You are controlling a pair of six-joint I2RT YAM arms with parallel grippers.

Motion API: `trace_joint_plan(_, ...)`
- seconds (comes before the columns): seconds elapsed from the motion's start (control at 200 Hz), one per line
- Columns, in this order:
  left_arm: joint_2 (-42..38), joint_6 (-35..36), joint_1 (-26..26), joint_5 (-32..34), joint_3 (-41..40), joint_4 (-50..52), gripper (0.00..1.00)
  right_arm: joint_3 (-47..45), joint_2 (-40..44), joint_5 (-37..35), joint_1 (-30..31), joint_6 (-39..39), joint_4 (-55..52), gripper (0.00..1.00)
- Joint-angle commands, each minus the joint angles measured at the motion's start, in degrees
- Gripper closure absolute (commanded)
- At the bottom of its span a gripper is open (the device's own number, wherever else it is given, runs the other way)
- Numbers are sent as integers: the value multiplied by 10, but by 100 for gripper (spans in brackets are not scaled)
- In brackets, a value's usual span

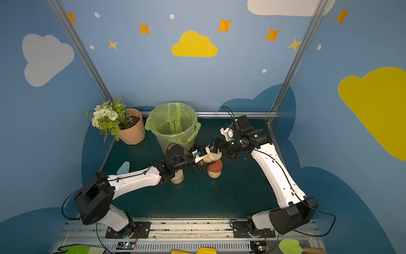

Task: Empty expired oatmeal from jars
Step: Unscrew the lid from the jar.

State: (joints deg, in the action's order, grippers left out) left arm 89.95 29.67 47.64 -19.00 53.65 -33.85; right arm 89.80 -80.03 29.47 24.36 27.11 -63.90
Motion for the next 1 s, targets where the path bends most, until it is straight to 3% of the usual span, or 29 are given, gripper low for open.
trace_joint_plan(0.0,-9,-15,1,-16,12,-33,76,10,-7,-26,5,-34,-20,19)
trace_joint_plan(0.085,-16,-35,-2,-40,8,-34,77,9,-6,-24,7,-67,-16,23)
trace_joint_plan(0.215,-24,-96,-22,-132,7,-37,80,13,-7,7,12,-164,-11,29)
trace_joint_plan(0.295,-23,-132,-31,-171,4,-57,81,40,-30,31,16,-251,-51,45)
trace_joint_plan(0.33,-22,-142,-33,-182,4,-65,81,63,-44,30,18,-298,-82,47)
trace_joint_plan(0.421,-15,-158,-34,-202,9,-78,81,69,-59,-20,22,-338,-94,45)
trace_joint_plan(0.566,-12,-168,-34,-225,16,-80,84,83,-88,-24,34,-461,-143,36)
trace_joint_plan(0.681,-20,-169,-34,-222,13,-80,85,82,-91,-43,35,-518,-147,31)
trace_joint_plan(0.996,-38,-163,-34,-210,1,-70,87,15,-31,-35,32,-581,-32,22)
